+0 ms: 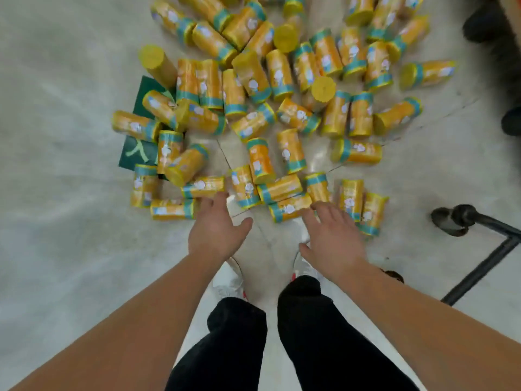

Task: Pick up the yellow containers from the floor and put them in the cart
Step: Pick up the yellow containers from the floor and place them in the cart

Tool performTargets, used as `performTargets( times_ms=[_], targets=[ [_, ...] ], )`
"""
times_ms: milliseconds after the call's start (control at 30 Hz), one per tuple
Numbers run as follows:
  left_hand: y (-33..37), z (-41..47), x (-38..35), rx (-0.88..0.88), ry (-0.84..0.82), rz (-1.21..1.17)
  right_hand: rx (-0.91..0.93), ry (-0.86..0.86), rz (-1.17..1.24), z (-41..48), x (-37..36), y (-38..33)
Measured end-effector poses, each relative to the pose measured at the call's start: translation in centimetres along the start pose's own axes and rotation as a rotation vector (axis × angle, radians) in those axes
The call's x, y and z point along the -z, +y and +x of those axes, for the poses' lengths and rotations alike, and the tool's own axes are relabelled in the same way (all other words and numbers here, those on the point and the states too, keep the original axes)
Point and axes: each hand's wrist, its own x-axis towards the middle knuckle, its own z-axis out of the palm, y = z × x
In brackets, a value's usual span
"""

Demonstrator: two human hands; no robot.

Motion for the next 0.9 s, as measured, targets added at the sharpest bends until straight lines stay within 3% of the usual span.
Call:
performTargets(
  times_ms=[200, 400, 467, 667, 900],
  targets=[
    [-3.4, 12.1, -10.6, 0.126, 0.026, -0.118, 0.077, 0.03, -0.144, 10.3, -15.0, 2.8],
    [-4.8, 19.2, -16.9, 0.263, 0.131, -0.431, 0.157, 0.219, -0.25, 14.3, -22.4, 4.6],
    [-4.9, 20.2, -17.9, 0.3, 0.171, -0.518, 0.228, 0.293, -0.262, 14.3, -23.7, 5.1],
    [-4.9, 20.9, -17.9, 0.349, 0.204, -0.597, 0.298, 0.29, -0.287, 13.5, -25.8, 5.9],
    [-3.3, 15.4, -13.7, 0.279, 0.18, -0.572, 0.207, 0.326, -0.079, 11.1, -18.8, 4.1]
  ],
)
